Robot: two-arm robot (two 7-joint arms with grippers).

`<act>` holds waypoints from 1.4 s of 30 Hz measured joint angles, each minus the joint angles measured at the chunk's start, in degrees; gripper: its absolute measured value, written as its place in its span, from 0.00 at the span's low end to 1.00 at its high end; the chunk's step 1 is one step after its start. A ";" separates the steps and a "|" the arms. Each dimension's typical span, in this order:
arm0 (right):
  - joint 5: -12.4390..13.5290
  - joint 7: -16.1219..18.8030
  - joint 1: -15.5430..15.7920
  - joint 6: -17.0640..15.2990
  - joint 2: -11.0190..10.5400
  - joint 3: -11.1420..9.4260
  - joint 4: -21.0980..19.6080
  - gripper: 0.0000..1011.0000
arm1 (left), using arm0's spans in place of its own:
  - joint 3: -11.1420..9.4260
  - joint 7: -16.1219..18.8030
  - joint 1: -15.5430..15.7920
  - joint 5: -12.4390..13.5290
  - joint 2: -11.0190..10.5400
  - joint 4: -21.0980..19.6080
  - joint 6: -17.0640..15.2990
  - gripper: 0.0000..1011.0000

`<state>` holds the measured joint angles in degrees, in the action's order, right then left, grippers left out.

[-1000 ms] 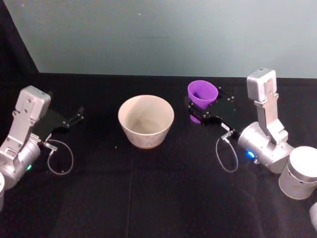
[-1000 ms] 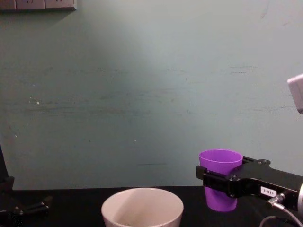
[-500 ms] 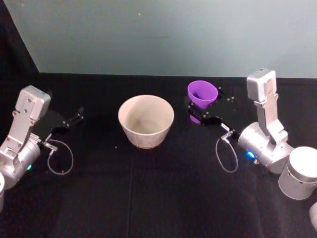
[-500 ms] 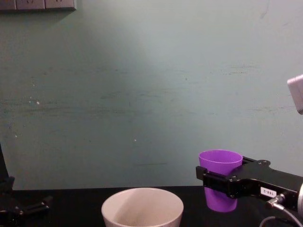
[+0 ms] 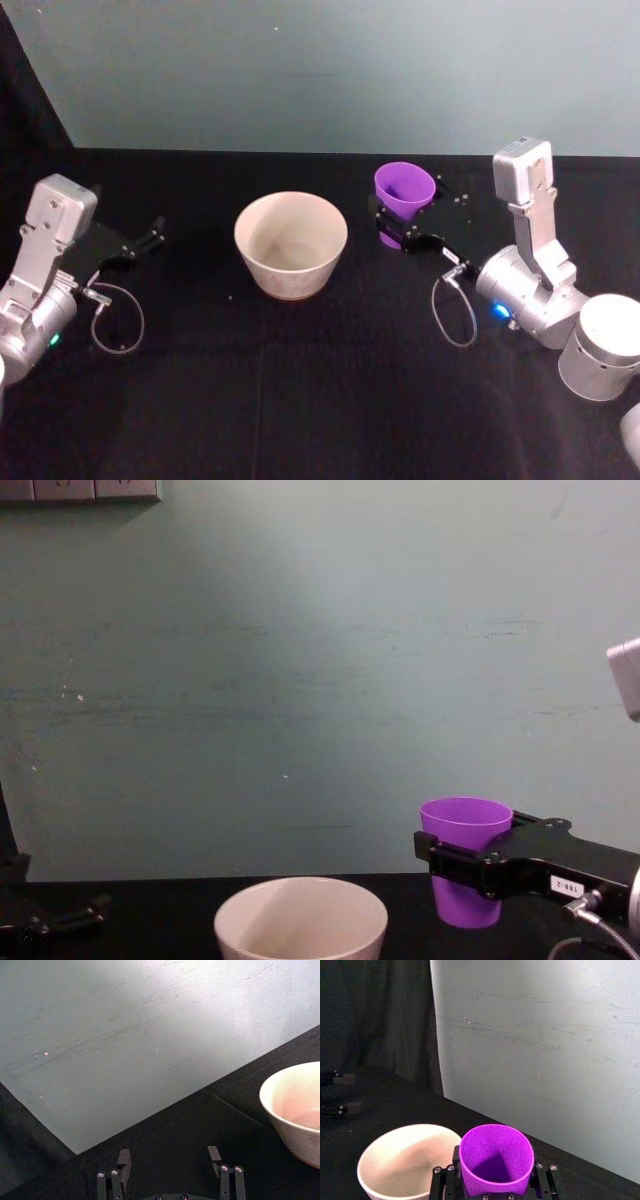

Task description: Pick up the cup and pour the mung beans from the cup into the bowl.

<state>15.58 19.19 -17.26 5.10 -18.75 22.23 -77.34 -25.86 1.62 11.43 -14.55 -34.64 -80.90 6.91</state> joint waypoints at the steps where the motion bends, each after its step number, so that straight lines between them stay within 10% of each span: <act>1: 0.00 0.00 0.00 0.00 0.00 0.00 0.00 0.72 | 0.00 0.00 0.00 0.00 0.00 0.00 0.00 0.99; 42: 0.00 0.00 0.00 -0.01 0.00 0.00 0.00 0.72 | 0.00 0.01 0.00 0.00 0.00 0.00 0.00 0.99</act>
<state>15.58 19.19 -17.26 5.09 -18.75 22.23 -77.34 -25.86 1.62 11.43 -14.55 -34.64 -80.90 6.91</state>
